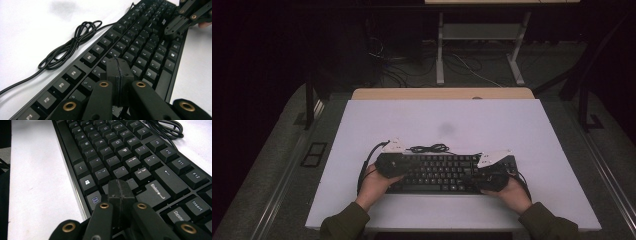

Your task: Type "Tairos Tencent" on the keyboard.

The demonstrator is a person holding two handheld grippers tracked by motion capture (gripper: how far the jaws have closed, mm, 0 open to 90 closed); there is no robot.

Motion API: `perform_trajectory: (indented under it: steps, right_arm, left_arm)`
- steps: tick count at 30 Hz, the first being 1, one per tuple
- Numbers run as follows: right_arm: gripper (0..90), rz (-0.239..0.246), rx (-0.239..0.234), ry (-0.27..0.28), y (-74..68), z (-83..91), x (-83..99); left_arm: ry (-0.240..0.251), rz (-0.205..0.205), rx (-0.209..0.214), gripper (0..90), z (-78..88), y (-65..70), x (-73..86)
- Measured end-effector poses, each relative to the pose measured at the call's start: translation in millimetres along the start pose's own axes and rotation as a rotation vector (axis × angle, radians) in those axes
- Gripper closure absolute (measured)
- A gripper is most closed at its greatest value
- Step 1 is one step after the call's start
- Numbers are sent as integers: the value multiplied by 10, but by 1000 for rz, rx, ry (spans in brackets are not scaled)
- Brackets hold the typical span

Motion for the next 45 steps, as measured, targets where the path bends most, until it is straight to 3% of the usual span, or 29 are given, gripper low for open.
perform_trajectory:
  steps: [13,45]
  right_arm:
    - [892,-2,-2,1,2,0,1]
    - [892,-4,-4,2,3,0,2]
  left_arm:
    - [-56,4,-16,889,-71,-31,59]
    - [-84,15,-29,890,-112,-38,85]
Point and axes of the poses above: each handheld gripper's, and its own axes: z roughly backward along the jaws, x roughly out of its underside, y roughly to its right, the point moved 5 cm from there along -z, roughly forward along the jaws, and after that the axes turned 2 degrees about -z, right-handed, at the moved point
